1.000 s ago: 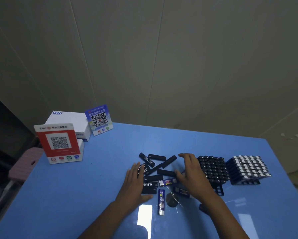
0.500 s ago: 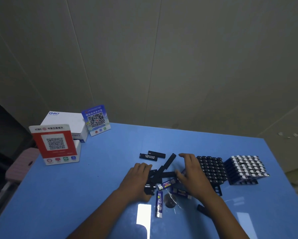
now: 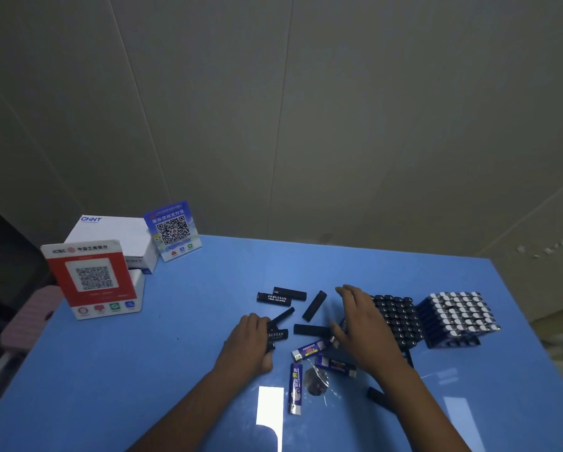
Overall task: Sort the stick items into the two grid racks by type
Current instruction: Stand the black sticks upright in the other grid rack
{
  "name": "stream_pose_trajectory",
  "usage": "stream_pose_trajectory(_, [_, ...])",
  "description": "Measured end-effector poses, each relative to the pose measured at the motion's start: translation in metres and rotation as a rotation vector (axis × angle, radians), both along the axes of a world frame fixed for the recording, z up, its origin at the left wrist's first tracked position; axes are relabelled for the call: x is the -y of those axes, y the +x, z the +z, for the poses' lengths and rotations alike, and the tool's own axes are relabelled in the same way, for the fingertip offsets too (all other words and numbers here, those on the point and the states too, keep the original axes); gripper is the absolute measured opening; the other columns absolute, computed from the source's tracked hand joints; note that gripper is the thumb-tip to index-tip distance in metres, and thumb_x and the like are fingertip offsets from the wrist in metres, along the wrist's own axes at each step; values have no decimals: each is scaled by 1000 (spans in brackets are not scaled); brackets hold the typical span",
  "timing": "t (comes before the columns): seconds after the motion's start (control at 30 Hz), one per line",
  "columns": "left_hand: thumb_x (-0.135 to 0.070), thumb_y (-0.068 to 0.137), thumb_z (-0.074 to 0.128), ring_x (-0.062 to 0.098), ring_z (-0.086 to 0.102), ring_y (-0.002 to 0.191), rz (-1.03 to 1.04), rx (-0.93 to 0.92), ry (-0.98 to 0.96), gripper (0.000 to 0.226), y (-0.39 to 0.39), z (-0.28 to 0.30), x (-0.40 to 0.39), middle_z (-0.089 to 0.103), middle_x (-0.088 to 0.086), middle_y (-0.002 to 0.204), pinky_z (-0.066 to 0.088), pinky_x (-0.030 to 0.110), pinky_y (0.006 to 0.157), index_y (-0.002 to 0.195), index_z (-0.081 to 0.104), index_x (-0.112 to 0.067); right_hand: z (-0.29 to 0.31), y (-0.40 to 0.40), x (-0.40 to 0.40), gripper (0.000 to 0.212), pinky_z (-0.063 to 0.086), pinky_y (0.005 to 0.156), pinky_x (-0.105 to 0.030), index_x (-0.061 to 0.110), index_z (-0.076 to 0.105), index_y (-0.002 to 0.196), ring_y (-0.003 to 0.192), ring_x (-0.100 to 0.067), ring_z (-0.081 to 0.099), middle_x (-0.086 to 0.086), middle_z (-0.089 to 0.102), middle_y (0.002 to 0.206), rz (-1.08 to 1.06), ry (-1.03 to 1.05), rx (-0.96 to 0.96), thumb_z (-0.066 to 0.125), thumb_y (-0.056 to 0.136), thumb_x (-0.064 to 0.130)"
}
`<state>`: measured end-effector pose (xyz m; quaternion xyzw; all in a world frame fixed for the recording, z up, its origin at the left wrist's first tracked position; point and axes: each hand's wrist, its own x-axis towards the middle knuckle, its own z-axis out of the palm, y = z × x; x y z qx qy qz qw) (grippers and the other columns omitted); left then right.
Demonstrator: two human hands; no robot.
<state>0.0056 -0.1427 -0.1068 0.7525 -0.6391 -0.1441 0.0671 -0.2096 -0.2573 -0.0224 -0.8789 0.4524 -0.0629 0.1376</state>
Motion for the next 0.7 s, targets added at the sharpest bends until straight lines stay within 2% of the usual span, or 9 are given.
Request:
stream_pose_trajectory(0.1, [-28,46,63,14,49,67,-12,35,-61,48,-1,-3,-2,49,-1,78,40,21,52,92,61,-14,-2,3,-1,62,33,114,-30,13,37,148,141,-21,35,-4,36,152,8,-1,2,62,94,32])
stream_pose_trajectory(0.37, [-23,28,68,12,44,55,-41,97,-9,46,-6,7,5,45,0,68,24,18,43,72,55,-15,1,3,-4,54,40,105,-29,14,44,139,131,-21,43,-2,43,142,-6,-9,37,64,92,30])
stream_pose_trajectory(0.53, [-30,29,82,14,47,55,-21,87,14,52,-6,2,6,48,0,68,28,22,36,72,56,-15,5,-2,-7,54,41,104,-26,16,41,141,130,-17,41,1,40,142,-32,20,44,63,94,30])
stream_pose_trajectory(0.7, [-31,22,85,14,47,52,-4,54,13,58,-5,4,6,47,2,65,26,19,32,70,57,-12,4,-5,-10,52,40,105,-27,15,43,140,129,-17,42,1,44,139,-41,33,40,64,94,29])
